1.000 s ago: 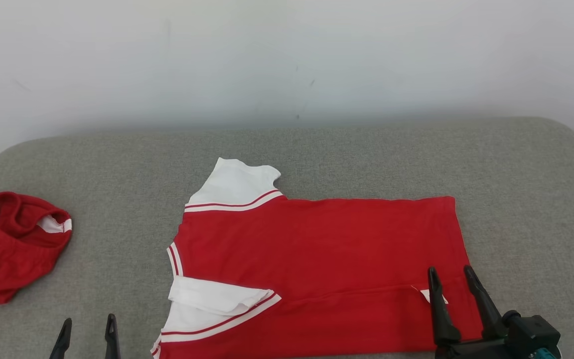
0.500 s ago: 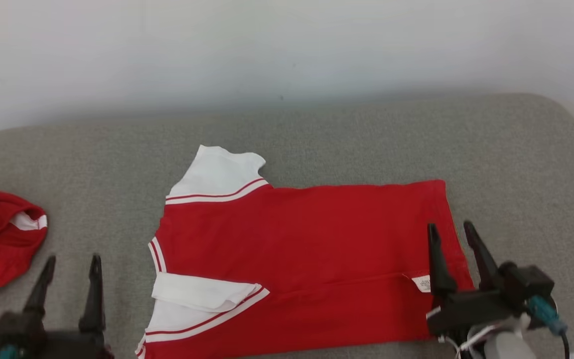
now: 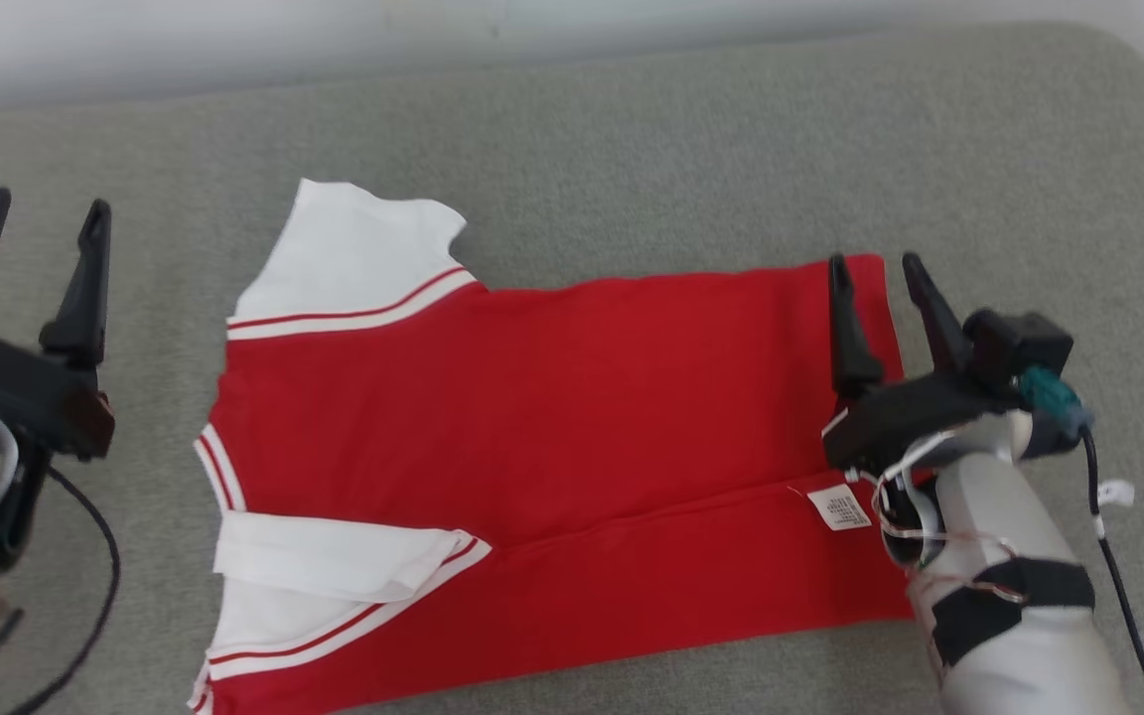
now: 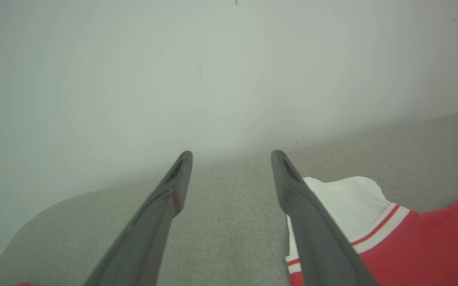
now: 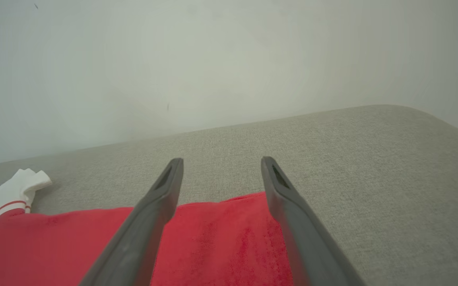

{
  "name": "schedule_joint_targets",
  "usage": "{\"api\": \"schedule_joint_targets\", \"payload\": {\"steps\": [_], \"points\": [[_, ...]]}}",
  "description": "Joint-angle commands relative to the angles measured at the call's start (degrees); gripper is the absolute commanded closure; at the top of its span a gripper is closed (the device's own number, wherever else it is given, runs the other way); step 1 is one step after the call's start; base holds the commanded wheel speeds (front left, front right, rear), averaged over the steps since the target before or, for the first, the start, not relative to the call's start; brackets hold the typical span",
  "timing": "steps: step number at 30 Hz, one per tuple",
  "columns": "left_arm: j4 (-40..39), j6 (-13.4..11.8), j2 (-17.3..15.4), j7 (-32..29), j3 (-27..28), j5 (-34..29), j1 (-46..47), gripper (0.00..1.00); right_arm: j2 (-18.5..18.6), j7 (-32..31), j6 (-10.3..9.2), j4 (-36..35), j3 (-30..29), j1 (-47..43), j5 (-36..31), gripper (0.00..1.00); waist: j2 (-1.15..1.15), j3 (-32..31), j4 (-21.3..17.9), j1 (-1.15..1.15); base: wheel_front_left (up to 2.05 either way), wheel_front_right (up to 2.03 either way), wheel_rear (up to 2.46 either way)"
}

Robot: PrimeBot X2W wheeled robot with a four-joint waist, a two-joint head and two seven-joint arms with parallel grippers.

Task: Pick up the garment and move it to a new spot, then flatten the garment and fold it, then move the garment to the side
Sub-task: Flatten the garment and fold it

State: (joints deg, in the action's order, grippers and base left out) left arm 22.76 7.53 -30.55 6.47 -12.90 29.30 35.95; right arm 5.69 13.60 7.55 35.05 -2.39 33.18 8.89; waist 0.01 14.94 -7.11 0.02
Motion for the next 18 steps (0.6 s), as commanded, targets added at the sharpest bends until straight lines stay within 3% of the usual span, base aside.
{"api": "schedule_joint_targets", "payload": {"steps": [1, 10, 18], "points": [[0.98, -0.10, -1.92, -1.90, -2.79, 1.92, 3.71, 0.00, 0.21, -0.18, -0.14, 1.46, 0.32, 3.05, -0.86, 0.00, -0.01, 5.63, -3.82, -0.02, 0.00, 0.00, 0.00], [7.94, -0.11, -6.30, -9.27, -16.30, 10.56, 16.55, 0.00, -0.58, -2.68, -0.14, 9.17, 0.90, 12.18, -0.97, 0.00, -0.01, 9.27, -7.31, -0.02, 0.00, 0.00, 0.00], [13.09, -0.11, -7.21, -12.31, -22.94, 16.03, 21.97, 0.00, -1.31, -5.38, -0.14, 13.82, 2.30, 16.26, -0.97, 0.00, -0.01, 9.96, -9.37, -0.02, 0.00, 0.00, 0.00]]}}
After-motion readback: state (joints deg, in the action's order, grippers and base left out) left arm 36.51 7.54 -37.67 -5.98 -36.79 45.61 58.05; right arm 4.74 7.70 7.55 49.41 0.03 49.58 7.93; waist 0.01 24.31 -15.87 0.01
